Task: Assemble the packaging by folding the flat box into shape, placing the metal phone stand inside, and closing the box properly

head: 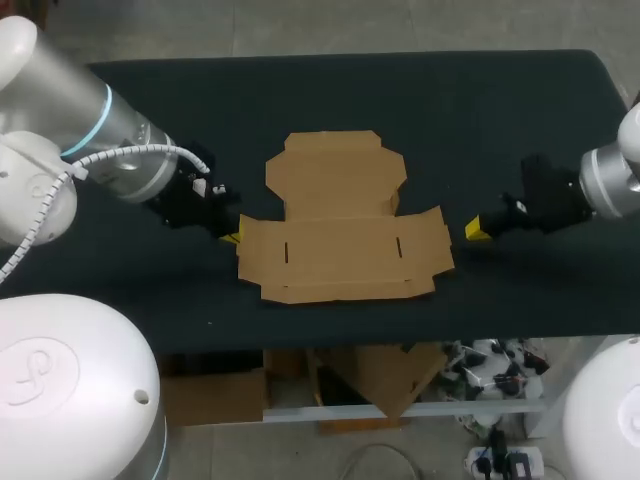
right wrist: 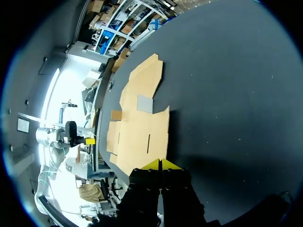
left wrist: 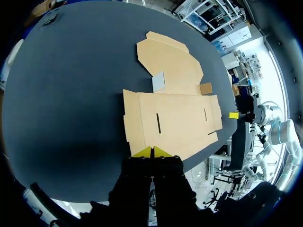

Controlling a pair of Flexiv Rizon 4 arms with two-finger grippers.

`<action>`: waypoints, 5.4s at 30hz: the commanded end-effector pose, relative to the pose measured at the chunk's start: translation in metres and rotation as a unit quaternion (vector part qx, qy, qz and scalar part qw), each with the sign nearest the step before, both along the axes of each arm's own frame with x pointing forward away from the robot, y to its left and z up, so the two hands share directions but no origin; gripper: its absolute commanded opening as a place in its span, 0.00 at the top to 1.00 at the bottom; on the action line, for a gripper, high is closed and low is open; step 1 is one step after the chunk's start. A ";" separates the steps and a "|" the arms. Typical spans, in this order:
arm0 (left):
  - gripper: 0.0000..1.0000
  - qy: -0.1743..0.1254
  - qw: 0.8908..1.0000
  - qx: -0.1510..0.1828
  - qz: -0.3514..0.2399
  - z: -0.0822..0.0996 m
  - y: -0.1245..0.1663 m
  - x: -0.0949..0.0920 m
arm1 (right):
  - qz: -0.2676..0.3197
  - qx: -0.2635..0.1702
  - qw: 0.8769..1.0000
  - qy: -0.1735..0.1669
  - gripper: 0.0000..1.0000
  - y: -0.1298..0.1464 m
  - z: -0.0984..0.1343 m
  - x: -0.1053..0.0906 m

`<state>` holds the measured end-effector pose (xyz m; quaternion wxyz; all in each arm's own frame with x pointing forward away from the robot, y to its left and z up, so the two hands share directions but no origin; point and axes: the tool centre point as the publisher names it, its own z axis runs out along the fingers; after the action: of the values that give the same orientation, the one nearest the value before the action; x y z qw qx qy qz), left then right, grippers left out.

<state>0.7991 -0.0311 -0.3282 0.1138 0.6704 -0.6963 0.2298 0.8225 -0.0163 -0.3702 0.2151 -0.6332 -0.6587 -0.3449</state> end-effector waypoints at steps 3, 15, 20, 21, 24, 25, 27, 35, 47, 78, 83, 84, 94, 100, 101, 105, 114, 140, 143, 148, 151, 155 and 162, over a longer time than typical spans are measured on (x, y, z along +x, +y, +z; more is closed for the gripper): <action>1.00 -0.015 0.999 -0.029 0.014 -0.004 0.021 -0.035 | -0.016 0.001 1.000 -0.016 1.00 -0.002 0.000 -0.035; 1.00 -0.011 0.998 -0.052 0.016 -0.011 0.029 -0.073 | -0.028 0.005 1.000 -0.014 1.00 -0.004 -0.006 -0.069; 1.00 -0.008 0.998 -0.056 0.015 -0.016 0.029 -0.079 | -0.029 0.012 0.999 -0.011 1.00 -0.004 -0.012 -0.076; 1.00 -0.006 0.998 -0.057 0.014 -0.018 0.028 -0.081 | -0.028 0.014 0.999 -0.010 1.00 -0.004 -0.015 -0.076; 1.00 -0.001 0.998 -0.059 0.008 -0.022 0.026 -0.083 | -0.026 0.018 0.999 -0.006 1.00 -0.003 -0.021 -0.077; 1.00 0.001 0.998 -0.061 0.006 -0.024 0.025 -0.083 | -0.025 0.019 0.999 -0.006 1.00 -0.003 -0.022 -0.077; 1.00 0.003 0.998 -0.063 0.003 -0.026 0.023 -0.083 | -0.024 0.021 0.999 -0.005 1.00 -0.001 -0.024 -0.077; 1.00 0.016 0.996 -0.083 -0.009 -0.040 0.018 -0.082 | -0.006 0.031 0.999 0.006 1.00 0.009 -0.036 -0.072; 1.00 0.033 0.993 -0.108 -0.022 -0.056 0.011 -0.079 | 0.008 0.034 0.999 0.009 1.00 0.030 -0.045 -0.068; 1.00 0.065 0.988 -0.137 -0.042 -0.076 -0.006 -0.077 | 0.009 0.041 0.999 0.003 1.00 0.044 -0.052 -0.067; 1.00 0.071 0.987 -0.138 -0.041 -0.080 -0.010 -0.078 | 0.010 0.043 0.999 0.002 1.00 0.046 -0.052 -0.067; 1.00 0.073 0.987 -0.138 -0.042 -0.081 -0.011 -0.078 | 0.010 0.043 0.999 0.002 1.00 0.047 -0.052 -0.068; 1.00 0.079 0.985 -0.147 -0.045 -0.086 -0.015 -0.077 | 0.005 0.038 0.999 0.004 1.00 0.053 -0.051 -0.071; 1.00 0.082 0.984 -0.149 -0.043 -0.090 -0.016 -0.076 | 0.004 0.038 0.999 0.005 1.00 0.055 -0.050 -0.071; 1.00 0.082 0.984 -0.151 -0.043 -0.090 -0.017 -0.076 | 0.003 0.037 0.999 0.006 1.00 0.056 -0.050 -0.071; 1.00 0.083 0.984 -0.152 -0.040 -0.092 -0.019 -0.075 | 0.002 0.037 0.999 0.007 1.00 0.057 -0.049 -0.071; 1.00 0.080 0.985 -0.151 -0.033 -0.092 -0.024 -0.070 | -0.004 0.037 0.999 0.008 1.00 0.058 -0.049 -0.071; 1.00 0.080 0.985 -0.152 -0.033 -0.094 -0.035 -0.063 | -0.008 0.036 0.999 0.011 1.00 0.064 -0.048 -0.064; 1.00 0.078 0.985 -0.149 -0.033 -0.093 -0.037 -0.062 | -0.008 0.036 0.999 0.011 1.00 0.065 -0.048 -0.064; 1.00 0.077 0.986 -0.144 -0.034 -0.091 -0.040 -0.061 | -0.010 0.034 0.999 0.012 1.00 0.065 -0.047 -0.064; 1.00 0.075 0.986 -0.142 -0.035 -0.090 -0.041 -0.061 | -0.010 0.033 0.999 0.012 1.00 0.065 -0.047 -0.065; 1.00 0.074 0.987 -0.140 -0.037 -0.088 -0.042 -0.060 | -0.012 0.033 0.999 0.012 1.00 0.066 -0.047 -0.065; 1.00 0.071 0.988 -0.135 -0.039 -0.085 -0.043 -0.060 | -0.014 0.034 0.999 0.012 1.00 0.065 -0.046 -0.063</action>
<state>0.7397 -0.0721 -0.4149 0.2641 0.6343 -0.6735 0.2725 0.7591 0.0485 -0.4165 0.2397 -0.6383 -0.6356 -0.3621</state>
